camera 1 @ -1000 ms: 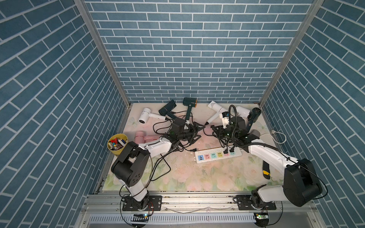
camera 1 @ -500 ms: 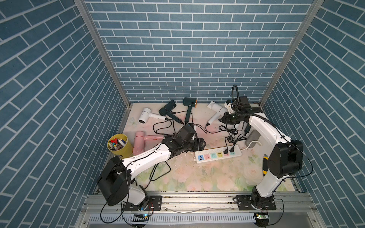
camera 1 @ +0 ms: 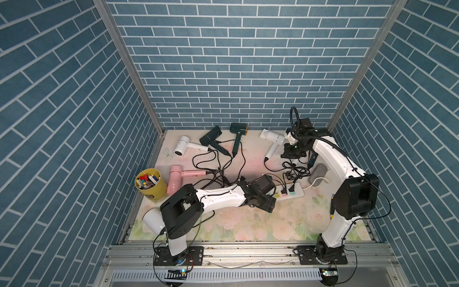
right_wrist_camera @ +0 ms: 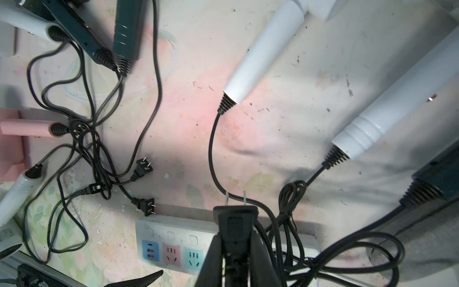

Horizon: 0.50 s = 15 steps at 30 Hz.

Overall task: Charge the blow dryers
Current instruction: Move the socket to the center of the board.

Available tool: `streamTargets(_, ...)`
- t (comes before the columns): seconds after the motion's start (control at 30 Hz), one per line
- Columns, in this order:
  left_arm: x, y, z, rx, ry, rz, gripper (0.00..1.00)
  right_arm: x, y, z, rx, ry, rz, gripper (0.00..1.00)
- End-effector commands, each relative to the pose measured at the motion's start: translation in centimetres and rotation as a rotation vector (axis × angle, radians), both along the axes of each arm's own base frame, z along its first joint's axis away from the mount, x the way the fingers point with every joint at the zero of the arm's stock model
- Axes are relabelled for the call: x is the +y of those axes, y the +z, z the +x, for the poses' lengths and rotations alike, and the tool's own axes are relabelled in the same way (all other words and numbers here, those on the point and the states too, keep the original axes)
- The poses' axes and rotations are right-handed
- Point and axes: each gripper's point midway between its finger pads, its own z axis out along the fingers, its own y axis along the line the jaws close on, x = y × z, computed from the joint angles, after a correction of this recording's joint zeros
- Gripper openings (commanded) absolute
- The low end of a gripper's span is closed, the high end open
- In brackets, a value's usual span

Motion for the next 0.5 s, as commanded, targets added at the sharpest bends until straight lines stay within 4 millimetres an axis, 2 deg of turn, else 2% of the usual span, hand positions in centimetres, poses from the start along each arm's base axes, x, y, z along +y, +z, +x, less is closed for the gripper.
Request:
streamTargets(0.0,-3.0,0.3,-0.6,0.031,-0.032,-0.076,0.79,-1.3,1.7,-0.5,-0.028,0.011,-0.069,0.0)
streamTargets(0.17,-5.2,-1.0,-0.5,0.06,-0.032,-0.113,0.78,-2.9,2.6,-0.4,-0.063,-0.026,-0.141,0.0)
streamTargets(0.37,-7.0,-1.6,0.9,0.031,-0.024,-0.137,0.78,-3.1,2.8,-1.2,-0.066,-0.026,-0.145,0.0)
streamTargets(0.47,-7.1,-2.3,2.2,0.008,0.001,-0.133,0.78,-3.0,2.6,-1.8,-0.055,-0.019,-0.131,0.0)
